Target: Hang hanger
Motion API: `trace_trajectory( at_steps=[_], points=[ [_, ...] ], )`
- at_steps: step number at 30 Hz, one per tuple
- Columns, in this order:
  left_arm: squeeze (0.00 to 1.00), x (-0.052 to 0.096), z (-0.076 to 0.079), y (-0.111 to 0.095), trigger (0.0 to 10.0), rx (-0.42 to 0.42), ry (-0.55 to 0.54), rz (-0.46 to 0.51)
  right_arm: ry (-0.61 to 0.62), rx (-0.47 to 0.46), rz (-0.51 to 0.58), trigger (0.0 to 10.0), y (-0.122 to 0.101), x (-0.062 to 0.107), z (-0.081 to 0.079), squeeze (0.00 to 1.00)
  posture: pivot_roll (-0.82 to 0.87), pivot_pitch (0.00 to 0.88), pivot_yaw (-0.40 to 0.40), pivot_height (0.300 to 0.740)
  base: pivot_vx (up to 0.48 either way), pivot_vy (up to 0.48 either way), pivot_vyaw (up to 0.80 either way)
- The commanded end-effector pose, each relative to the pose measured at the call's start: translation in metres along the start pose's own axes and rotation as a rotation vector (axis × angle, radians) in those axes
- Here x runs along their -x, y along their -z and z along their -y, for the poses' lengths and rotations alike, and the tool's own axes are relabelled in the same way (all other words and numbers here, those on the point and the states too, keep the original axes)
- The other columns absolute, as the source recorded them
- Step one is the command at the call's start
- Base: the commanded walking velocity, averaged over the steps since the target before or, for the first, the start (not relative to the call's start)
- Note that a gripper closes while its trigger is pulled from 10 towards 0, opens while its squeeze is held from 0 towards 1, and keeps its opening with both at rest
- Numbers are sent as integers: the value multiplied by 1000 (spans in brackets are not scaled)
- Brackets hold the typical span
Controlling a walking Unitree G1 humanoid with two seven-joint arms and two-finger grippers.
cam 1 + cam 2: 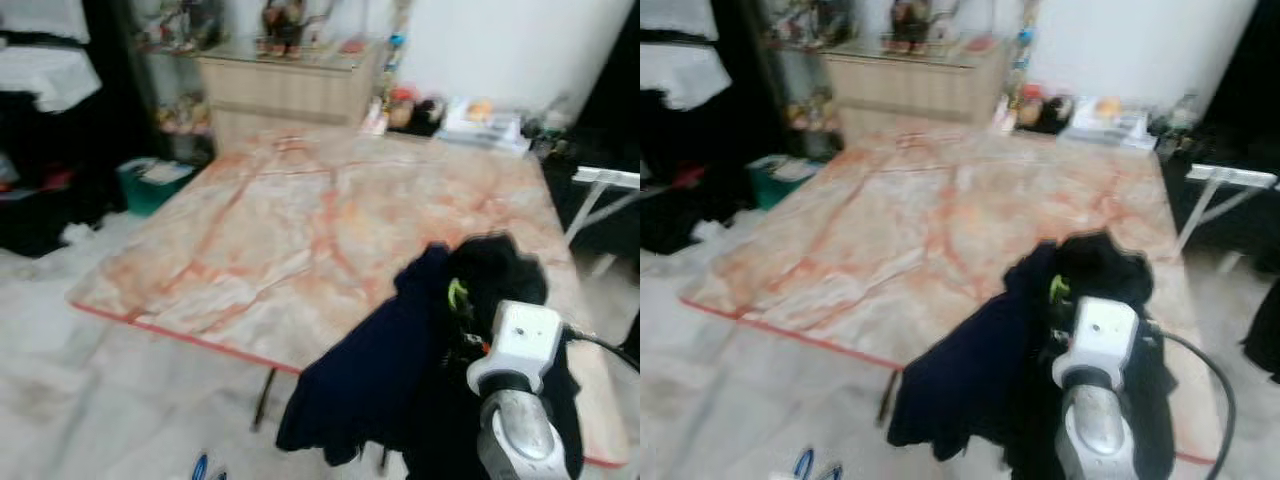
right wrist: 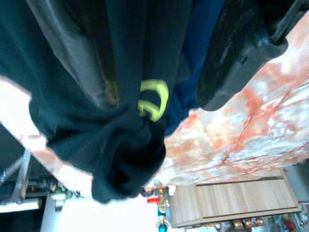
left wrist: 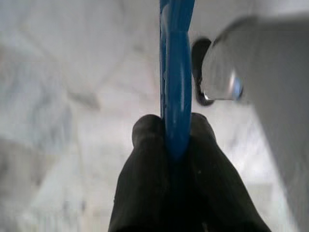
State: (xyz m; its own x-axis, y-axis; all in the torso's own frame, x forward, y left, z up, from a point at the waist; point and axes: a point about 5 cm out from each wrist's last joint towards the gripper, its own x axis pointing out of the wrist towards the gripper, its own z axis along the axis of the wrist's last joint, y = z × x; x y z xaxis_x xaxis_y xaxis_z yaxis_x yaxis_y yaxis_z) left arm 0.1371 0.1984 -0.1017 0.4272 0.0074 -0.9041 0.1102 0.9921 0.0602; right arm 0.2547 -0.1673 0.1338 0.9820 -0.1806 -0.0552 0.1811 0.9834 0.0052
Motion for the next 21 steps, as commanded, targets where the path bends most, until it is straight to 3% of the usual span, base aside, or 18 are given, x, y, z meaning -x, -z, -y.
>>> trace_trajectory(
  at_steps=[1, 11, 21],
  points=[
    [0, -1, 2, -5, 10000, -24, 15, 6, 6, -1, 10, 10000, -2, 0, 0, 0, 96, 31, 7, 740, -277, 0, 0],
    [0, -1, 2, -5, 10000, -24, 14, 9, 19, -1, 10, 10000, -2, 0, 1, 0, 99, 31, 6, 740, -279, 0, 0],
    [0, -1, 2, -5, 10000, -15, 7, 15, 33, 2, 4, 10000, 0, 0, 4, 0, 98, 35, 5, 740, 0, 0, 0]
  ],
)
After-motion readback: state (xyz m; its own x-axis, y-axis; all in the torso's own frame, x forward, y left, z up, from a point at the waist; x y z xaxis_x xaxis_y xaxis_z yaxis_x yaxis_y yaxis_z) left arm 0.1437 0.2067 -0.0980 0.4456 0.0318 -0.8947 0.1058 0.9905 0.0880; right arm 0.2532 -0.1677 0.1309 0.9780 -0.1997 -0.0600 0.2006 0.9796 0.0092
